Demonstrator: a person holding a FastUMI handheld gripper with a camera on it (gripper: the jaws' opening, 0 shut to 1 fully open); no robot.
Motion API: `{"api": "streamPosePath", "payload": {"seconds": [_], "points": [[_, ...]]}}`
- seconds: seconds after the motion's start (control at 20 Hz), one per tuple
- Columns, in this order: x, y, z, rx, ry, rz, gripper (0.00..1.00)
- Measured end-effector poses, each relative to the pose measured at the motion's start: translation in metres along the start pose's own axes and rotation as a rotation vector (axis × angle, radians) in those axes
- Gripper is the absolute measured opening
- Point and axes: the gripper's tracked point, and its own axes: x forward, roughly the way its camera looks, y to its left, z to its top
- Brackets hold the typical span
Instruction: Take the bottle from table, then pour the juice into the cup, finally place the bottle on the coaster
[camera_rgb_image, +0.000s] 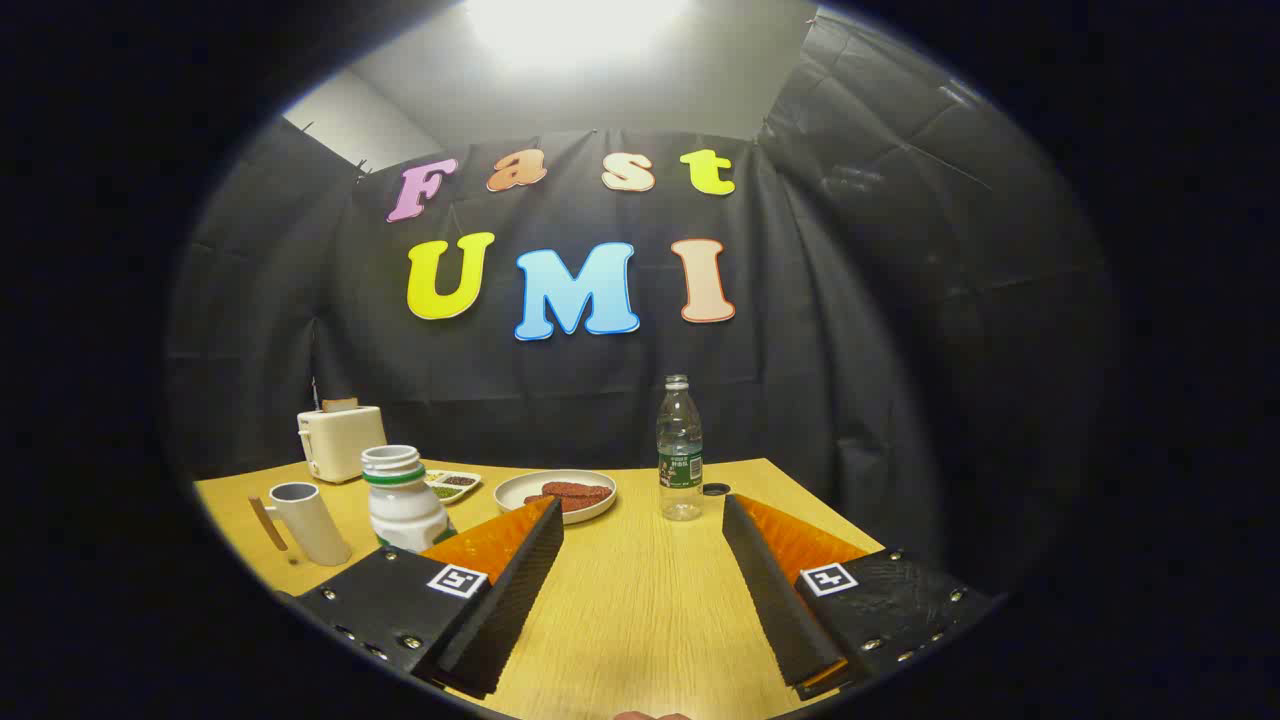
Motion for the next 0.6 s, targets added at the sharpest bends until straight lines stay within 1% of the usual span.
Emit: {"api": "streamPosePath", "payload": {"seconds": [0.1, 0.3, 0.45, 0.6], "points": [[-0.018, 0.012, 0.009, -0.013, -0.01, -0.006, 0.98], [-0.048, 0.049, 0.019, -0.054, -0.037, 0.038, 0.98], [-0.055, 0.057, 0.022, -0.041, -0.052, 0.039, 0.98], [-0.056, 0.068, 0.011, -0.01, -0.018, 0.049, 0.98]]}}
